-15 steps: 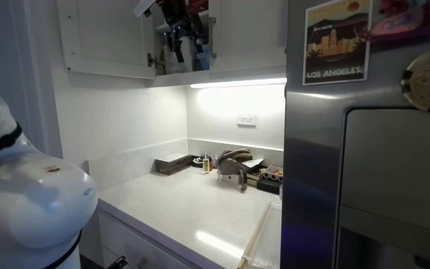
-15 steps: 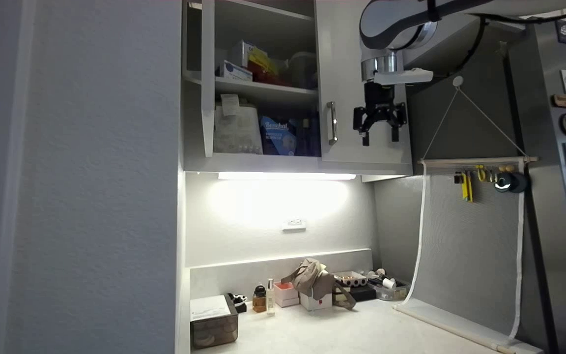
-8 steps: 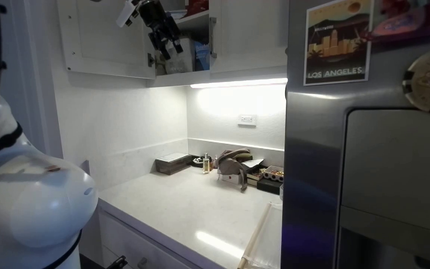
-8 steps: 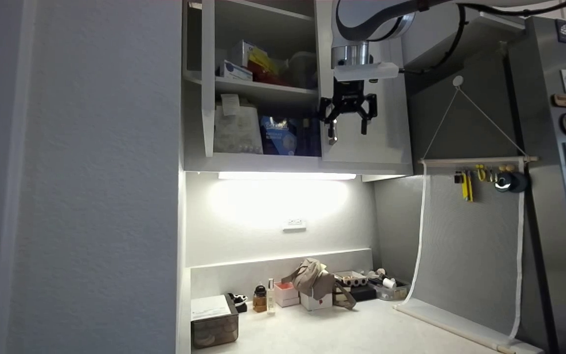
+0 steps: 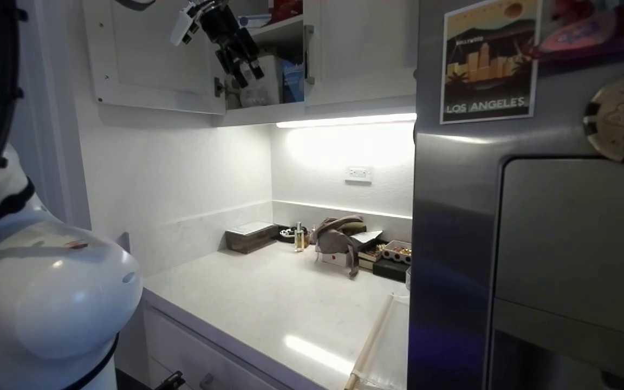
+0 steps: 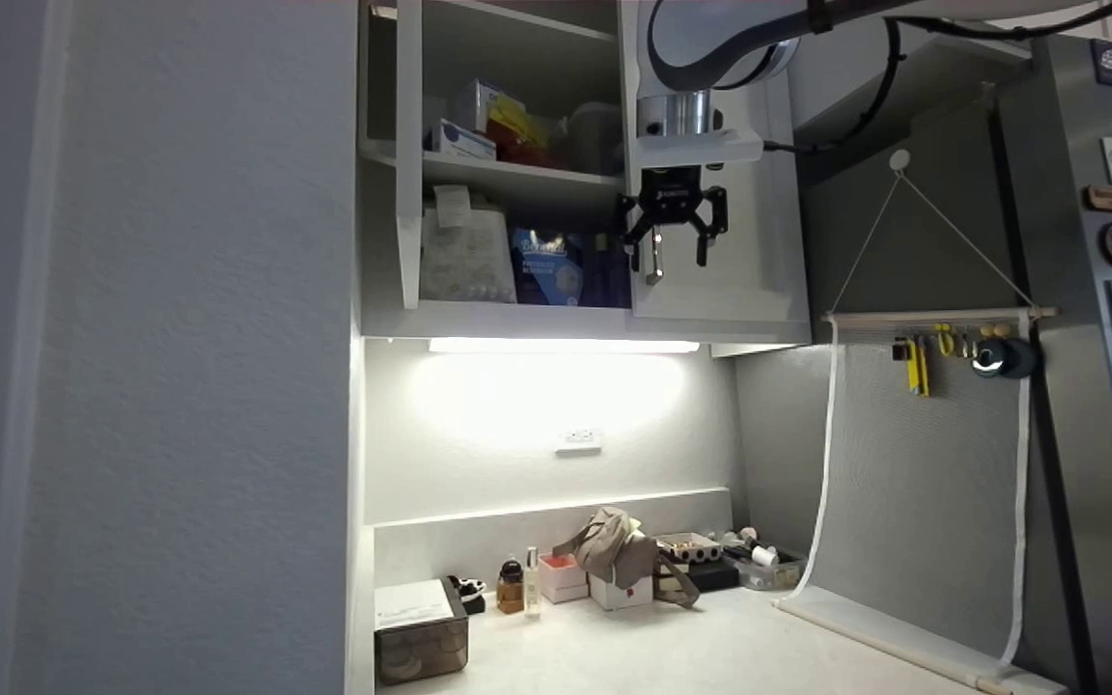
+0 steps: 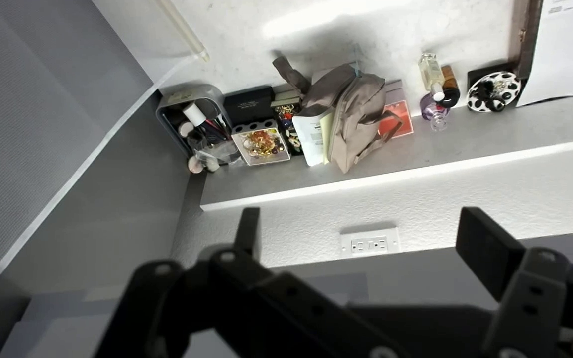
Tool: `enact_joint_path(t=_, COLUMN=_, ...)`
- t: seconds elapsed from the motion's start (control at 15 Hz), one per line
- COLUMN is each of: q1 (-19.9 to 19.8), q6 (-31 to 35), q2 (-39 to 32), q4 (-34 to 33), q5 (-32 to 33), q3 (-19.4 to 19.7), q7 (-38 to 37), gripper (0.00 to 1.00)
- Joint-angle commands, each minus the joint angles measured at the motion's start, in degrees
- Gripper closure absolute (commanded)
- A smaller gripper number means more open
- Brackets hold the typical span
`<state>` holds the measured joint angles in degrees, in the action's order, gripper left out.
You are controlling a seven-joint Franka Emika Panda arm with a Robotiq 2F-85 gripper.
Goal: Open the right cupboard door, take the brown bottle out of the cupboard, and put it on the counter
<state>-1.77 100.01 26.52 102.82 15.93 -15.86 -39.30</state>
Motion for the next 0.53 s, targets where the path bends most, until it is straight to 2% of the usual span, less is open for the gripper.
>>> enact_joint_path(t=0.0, q1=-0.82, q6=0.92, q2=-1.17, q4=-1.39, q5=2.13, q3=-0.99, q7=-4.13, gripper=0.00)
enact_joint_path(t=0.27, q1=-2.97, q6=7.16, q2=-3.73, q4=-1.89, q5=8.67, q3=-2.52, q7=-16.65, gripper=0.00)
enact_joint_path(t=0.47, q1=-4.17, q6=15.40, q2=-6.84, q4=-1.92, q5=16.67, q3=-3.05, q7=-25.59, gripper=0.00)
